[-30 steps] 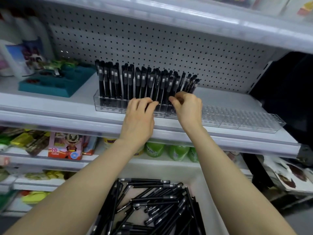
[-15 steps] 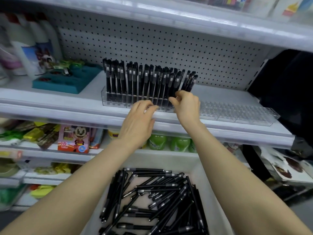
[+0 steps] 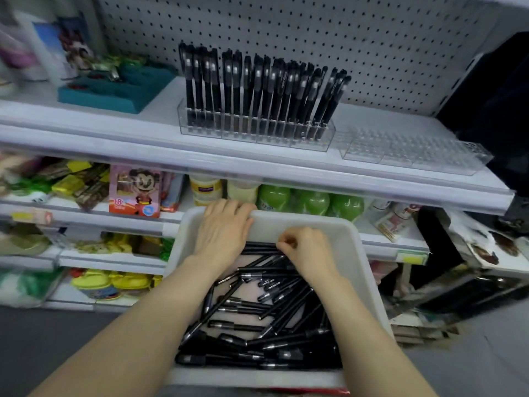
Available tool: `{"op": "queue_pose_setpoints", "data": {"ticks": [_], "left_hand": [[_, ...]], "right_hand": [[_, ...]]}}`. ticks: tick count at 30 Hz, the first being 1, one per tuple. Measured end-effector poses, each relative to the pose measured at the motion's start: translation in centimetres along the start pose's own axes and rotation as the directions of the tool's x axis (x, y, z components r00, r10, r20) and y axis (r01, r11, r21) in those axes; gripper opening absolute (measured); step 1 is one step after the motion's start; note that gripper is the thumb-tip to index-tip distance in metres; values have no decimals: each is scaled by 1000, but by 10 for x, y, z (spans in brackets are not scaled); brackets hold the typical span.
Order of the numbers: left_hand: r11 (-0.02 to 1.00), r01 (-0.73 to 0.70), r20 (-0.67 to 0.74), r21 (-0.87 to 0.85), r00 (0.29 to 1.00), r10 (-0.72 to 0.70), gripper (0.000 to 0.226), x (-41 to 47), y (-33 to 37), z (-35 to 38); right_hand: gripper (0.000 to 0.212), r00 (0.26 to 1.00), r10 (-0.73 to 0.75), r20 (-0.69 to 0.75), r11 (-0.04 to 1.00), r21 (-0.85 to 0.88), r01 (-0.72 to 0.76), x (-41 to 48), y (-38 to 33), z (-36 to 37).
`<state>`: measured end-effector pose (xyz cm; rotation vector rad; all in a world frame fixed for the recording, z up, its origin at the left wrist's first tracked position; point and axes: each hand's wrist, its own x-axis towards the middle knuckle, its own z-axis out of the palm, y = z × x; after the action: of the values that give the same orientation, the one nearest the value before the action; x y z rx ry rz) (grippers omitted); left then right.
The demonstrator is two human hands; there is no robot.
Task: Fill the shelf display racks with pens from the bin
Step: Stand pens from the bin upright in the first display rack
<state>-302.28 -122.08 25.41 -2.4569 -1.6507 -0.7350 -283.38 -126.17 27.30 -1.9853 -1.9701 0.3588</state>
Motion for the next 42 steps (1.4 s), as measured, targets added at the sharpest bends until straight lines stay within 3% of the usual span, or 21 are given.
{"op": "queue_pose_setpoints", "data": {"ticks": [3, 14, 18, 22, 24, 26, 28, 31, 33, 35, 37, 40, 42], "left_hand": [[1000, -9, -28, 19, 1000, 10, 29, 3, 2, 4], [1000, 3, -24, 10, 1000, -2, 29, 1, 4, 1], [994, -14, -44, -105, 999, 10, 35, -1, 5, -4], [963, -184, -67, -195, 982, 175, 39, 2, 17, -22], [959, -246, -46, -141, 969, 242, 41, 7, 24, -27], [963, -225, -46, -152, 974, 220, 40, 13, 29, -31], [963, -171, -72, -208, 985, 159, 38, 23, 37, -39], [962, -108, -77, -249, 993, 91, 35, 43, 55, -55], [962, -76, -41, -263, 997, 68, 30, 57, 62, -60], [964, -94, -49, -249, 995, 85, 31, 70, 65, -64], [969, -120, -100, -214, 990, 101, 35, 85, 65, -68], [990, -77, -118, -120, 991, 63, 42, 110, 59, -69], [997, -66, -142, -42, 988, 59, 45, 124, 53, -67]], "right_hand": [[12, 990, 14, 143, 993, -122, 3, 0, 6, 5], [15, 970, 4, 243, 971, -232, 54, 1, -2, 1], [8, 979, 16, 203, 996, -90, 2, 2, -2, -13], [6, 986, -20, 168, 982, 190, -12, 6, -10, -44], [6, 993, -11, 117, 926, 376, -34, 8, -14, -63], [12, 999, 30, 10, 832, 553, -31, 10, -18, -78], [24, 989, 119, -89, 669, 743, -14, 14, -24, -89], [29, 964, 244, -109, 352, 936, 17, 20, -33, -94], [18, 960, 257, -108, 263, 964, 38, 25, -36, -96], [10, 956, 240, -166, 333, 939, 79, 32, -36, -104], [9, 936, 222, -274, 470, 871, 144, 44, -32, -119], [13, 867, 192, -459, 674, 704, 223, 69, -25, -151], [5, 829, 167, -534, 743, 620, 250, 86, -22, -167]]}}
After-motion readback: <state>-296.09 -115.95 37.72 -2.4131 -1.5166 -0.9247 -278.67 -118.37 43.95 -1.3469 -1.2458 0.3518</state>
